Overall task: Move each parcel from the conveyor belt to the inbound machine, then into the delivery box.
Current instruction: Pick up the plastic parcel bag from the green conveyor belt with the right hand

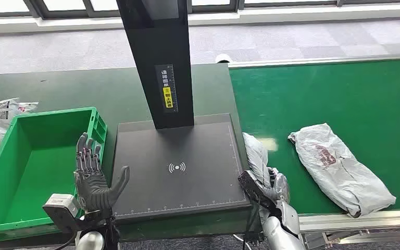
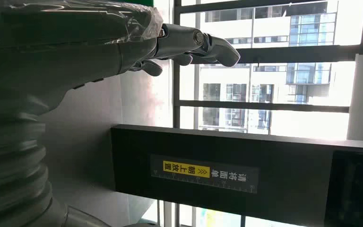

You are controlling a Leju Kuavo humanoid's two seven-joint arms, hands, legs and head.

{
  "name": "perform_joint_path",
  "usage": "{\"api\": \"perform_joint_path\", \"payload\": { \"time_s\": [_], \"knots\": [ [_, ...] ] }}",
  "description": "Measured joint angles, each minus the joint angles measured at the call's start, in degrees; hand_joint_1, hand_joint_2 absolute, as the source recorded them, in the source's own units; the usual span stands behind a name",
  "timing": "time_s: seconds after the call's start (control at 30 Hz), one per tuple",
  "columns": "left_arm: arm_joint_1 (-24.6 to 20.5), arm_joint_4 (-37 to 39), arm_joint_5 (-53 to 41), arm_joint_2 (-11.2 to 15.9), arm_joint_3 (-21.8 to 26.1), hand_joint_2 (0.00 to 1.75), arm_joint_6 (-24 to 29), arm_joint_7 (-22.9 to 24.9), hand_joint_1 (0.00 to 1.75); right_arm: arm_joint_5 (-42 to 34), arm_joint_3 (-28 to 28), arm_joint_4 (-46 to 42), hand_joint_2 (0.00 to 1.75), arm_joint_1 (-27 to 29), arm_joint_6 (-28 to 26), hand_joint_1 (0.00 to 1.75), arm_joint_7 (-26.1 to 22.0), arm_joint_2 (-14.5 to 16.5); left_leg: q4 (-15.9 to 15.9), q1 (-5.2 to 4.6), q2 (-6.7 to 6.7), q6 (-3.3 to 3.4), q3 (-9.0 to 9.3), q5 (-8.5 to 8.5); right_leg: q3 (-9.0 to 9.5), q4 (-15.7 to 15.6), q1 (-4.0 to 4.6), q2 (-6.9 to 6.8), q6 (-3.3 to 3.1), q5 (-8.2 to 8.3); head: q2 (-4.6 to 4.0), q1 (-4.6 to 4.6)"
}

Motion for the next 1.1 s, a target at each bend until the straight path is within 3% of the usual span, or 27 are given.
{"api": "perform_joint_path", "payload": {
  "time_s": [0.33,0.5,0.83,1.1],
  "knots": [
    [0.00,0.00,0.02,0.00,0.00,1.75,0.02,0.00,0.00,-0.34,0.00,0.00,1.75,-0.05,-0.22,1.75,-0.34,0.00,0.01,-0.01,0.00,0.03,0.00,-0.02,0.00,-0.02,-0.01,0.00,0.01,0.00,0.00,0.00],
    [0.00,0.00,0.14,0.00,0.00,1.75,0.04,0.00,0.00,-1.50,0.00,-0.05,1.75,0.19,-0.24,1.75,-2.71,0.00,0.01,-0.01,-0.02,0.03,-0.02,-0.02,-0.01,-0.02,0.00,-0.02,0.01,-0.01,0.00,0.00],
    [0.01,-0.01,0.57,0.00,0.00,1.75,0.66,0.00,0.00,-11.87,-0.15,-4.12,1.75,2.89,-1.41,1.75,-15.03,0.22,0.00,0.00,-0.09,0.02,-0.48,-0.02,-0.49,0.01,-0.09,-0.10,0.00,-0.02,0.00,0.00],
    [0.02,-0.05,0.79,0.00,0.00,1.75,1.08,-0.02,0.00,-25.28,-0.20,-16.04,1.75,9.49,-7.03,1.75,-24.40,3.47,-0.02,-0.01,-0.74,-0.05,-1.54,0.16,-1.37,0.11,-0.12,-0.63,-0.03,-0.05,0.00,0.00]
  ]
}}
